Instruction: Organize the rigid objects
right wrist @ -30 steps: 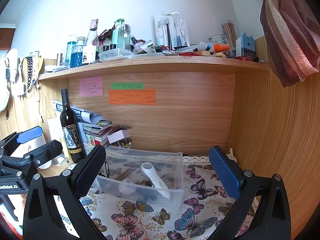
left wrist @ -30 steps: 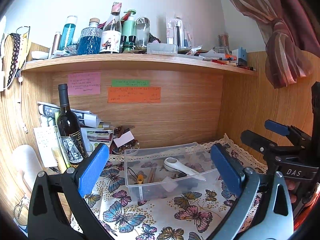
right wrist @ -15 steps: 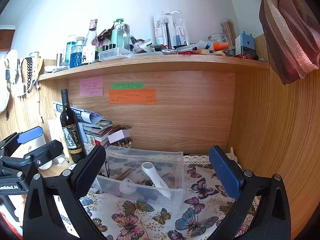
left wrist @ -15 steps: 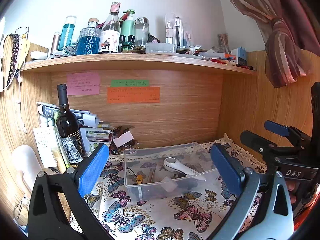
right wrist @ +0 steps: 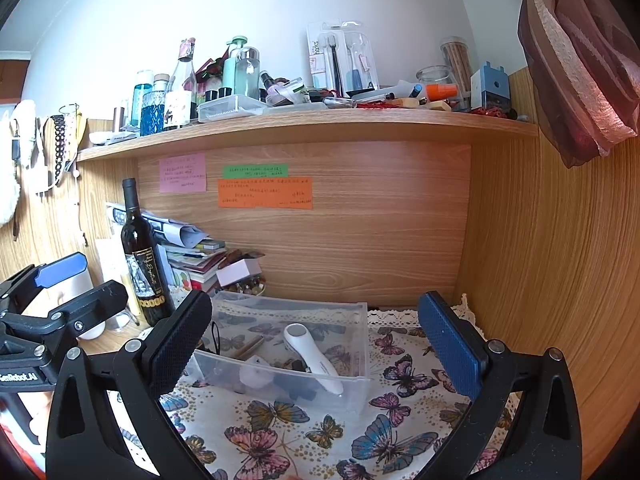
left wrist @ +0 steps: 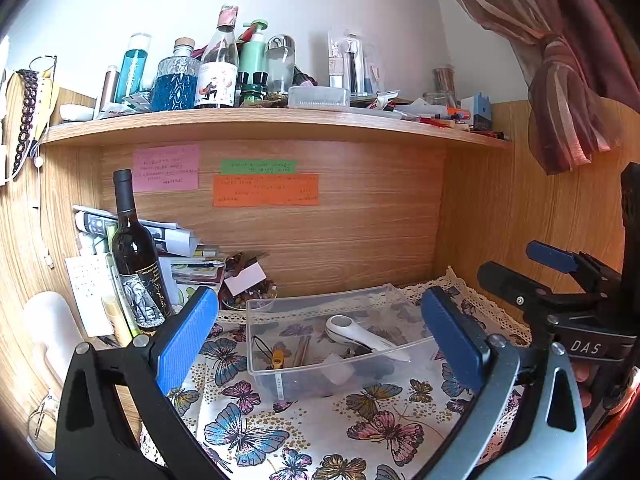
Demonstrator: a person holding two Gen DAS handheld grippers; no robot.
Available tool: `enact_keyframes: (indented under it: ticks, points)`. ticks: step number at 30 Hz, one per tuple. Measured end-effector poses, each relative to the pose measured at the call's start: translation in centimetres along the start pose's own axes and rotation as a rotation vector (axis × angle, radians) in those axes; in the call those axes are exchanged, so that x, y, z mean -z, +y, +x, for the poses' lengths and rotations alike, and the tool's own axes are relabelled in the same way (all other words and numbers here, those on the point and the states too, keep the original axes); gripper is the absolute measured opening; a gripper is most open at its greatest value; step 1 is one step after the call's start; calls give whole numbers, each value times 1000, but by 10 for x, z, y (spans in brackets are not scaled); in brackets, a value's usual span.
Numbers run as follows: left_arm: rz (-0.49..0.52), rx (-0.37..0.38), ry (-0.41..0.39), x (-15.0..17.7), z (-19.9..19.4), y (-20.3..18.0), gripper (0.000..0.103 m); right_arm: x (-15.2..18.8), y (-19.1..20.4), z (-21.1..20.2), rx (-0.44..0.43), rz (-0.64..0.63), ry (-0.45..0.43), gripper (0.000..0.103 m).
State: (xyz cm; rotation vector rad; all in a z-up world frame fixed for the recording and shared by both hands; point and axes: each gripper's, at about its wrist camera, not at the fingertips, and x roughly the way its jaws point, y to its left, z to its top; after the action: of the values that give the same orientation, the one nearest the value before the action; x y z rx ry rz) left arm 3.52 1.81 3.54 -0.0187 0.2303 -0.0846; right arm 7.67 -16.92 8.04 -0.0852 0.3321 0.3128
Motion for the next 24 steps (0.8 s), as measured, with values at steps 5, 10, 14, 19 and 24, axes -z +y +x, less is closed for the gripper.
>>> enact_keyframes:
  ticks: [5, 10, 14, 19, 24]
  points:
    - [5, 6, -2, 0, -1, 0, 103, 0, 0, 0, -3, -1, 3, 103]
    - [6, 9, -2, 0, -1, 0, 103, 1, 1, 0, -7, -4, 3, 103]
    - [4, 15, -3, 0, -2, -1, 103, 1, 1, 1, -8, -3, 3, 103]
    - [6, 23, -1, 0, -3, -2, 103, 0, 0, 1, -8, -4, 4, 103]
    - [5, 31, 5, 0, -1, -3, 103, 2, 2, 0, -9, -9, 7, 103]
